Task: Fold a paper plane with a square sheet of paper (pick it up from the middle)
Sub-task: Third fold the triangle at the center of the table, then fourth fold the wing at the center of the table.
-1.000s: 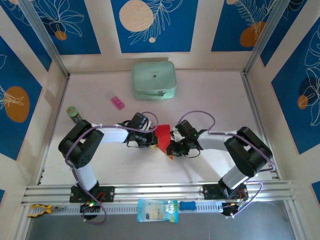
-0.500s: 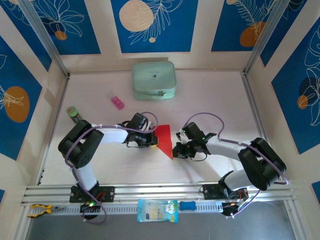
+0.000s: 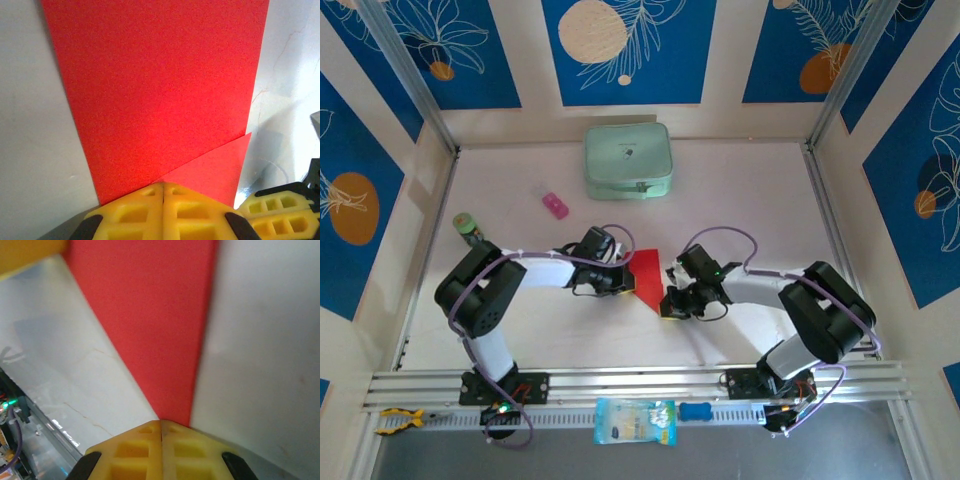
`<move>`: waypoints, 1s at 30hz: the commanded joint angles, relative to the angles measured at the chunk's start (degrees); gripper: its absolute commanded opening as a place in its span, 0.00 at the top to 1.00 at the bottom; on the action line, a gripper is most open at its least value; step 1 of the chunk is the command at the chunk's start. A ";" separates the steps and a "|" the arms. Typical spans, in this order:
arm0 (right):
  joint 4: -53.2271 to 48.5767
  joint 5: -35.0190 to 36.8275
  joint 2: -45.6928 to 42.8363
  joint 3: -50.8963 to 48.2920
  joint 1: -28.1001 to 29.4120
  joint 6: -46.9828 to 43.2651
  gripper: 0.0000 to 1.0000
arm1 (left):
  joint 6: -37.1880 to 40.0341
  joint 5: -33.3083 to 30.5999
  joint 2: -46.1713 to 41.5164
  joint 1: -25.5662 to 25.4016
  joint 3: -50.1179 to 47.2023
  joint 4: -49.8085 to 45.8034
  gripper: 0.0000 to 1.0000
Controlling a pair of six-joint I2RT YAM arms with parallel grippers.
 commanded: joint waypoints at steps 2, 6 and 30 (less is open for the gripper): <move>-7.26 5.33 -6.24 -2.69 -0.96 2.37 0.96 | -3.17 -4.11 -0.54 0.71 -4.09 -0.29 0.97; -8.68 9.44 -12.79 -3.91 -2.35 2.98 0.94 | -6.45 -4.30 -1.58 0.45 -6.39 3.19 0.97; -0.99 13.21 -9.89 2.36 -2.74 5.24 0.43 | -4.43 -17.17 -17.67 -4.47 -9.52 -1.67 0.71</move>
